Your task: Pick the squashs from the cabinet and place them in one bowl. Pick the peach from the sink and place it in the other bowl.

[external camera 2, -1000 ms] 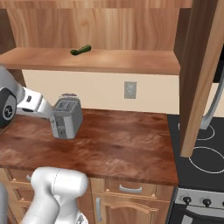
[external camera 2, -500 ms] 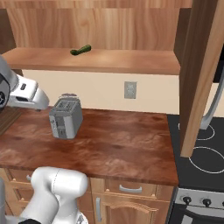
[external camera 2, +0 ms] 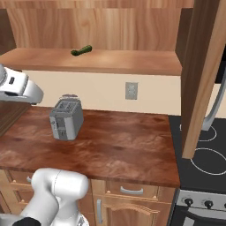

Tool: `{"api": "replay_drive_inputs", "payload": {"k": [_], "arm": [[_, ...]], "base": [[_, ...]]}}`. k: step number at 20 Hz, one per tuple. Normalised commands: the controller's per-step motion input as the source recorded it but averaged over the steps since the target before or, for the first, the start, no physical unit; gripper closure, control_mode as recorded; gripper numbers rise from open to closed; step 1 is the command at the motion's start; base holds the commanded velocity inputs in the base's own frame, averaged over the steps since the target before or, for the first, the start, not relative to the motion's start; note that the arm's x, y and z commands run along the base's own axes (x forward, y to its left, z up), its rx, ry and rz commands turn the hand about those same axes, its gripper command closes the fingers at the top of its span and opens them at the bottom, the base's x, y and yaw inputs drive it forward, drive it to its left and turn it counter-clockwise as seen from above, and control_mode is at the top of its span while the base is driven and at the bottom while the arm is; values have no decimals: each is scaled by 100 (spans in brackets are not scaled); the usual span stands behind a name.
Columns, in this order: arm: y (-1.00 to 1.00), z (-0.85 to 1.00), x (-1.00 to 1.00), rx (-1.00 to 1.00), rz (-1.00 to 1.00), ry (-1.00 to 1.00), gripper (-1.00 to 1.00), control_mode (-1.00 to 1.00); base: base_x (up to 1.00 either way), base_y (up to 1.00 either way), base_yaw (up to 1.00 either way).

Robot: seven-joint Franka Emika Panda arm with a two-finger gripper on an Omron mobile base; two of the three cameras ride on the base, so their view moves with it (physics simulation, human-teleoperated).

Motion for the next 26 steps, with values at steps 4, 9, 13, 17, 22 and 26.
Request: {"api": "replay_drive_inputs", "payload": {"k": [4, 9, 13, 17, 22, 26], "arm": [[0, 39, 0, -1, -6, -39, -100, -100], [0, 39, 3, 1, -2, -40, -100, -100], [-11, 37, 31, 9, -1, -26, -100, -100], [-37, 33, 58, 16, 0, -2, -100, -100], [-30, 24, 54, 14, 0, 11, -100, -100], [-7, 27, 34, 10, 0, 29, -100, -100]], "base": [[0, 0, 0], [0, 0, 0], [0, 0, 0], [0, 0, 0], [0, 0, 0], [0, 0, 0]]}}
